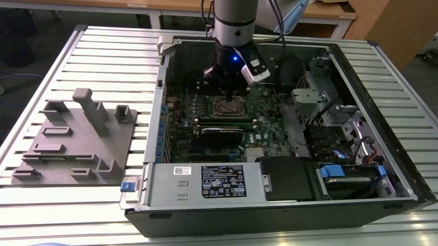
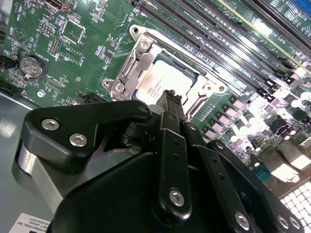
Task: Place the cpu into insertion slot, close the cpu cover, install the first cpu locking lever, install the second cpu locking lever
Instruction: 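Install the second cpu locking lever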
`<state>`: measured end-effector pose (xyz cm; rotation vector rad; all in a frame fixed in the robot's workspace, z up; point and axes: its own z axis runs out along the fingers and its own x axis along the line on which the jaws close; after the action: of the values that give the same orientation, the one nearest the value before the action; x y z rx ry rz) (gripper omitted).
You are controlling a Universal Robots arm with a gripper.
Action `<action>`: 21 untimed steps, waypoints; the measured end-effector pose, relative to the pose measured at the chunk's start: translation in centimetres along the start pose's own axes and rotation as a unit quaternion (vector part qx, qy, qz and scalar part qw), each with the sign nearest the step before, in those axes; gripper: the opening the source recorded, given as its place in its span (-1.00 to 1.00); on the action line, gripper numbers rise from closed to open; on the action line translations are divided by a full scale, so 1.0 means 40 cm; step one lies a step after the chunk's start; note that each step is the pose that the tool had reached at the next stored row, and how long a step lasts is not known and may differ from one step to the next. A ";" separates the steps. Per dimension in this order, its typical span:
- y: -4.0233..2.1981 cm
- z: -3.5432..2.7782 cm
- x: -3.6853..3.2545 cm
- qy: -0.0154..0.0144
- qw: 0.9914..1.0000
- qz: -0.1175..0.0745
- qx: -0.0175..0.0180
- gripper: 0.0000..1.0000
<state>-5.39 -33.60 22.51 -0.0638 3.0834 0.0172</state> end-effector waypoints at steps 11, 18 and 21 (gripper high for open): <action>-0.004 0.000 0.000 0.001 1.000 0.000 0.002 -0.79; -0.005 -0.002 0.000 0.001 1.000 0.000 0.002 -0.79; -0.005 -0.006 0.000 0.001 1.000 0.000 0.002 -0.79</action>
<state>-5.40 -33.78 22.72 -0.0639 3.0852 0.0125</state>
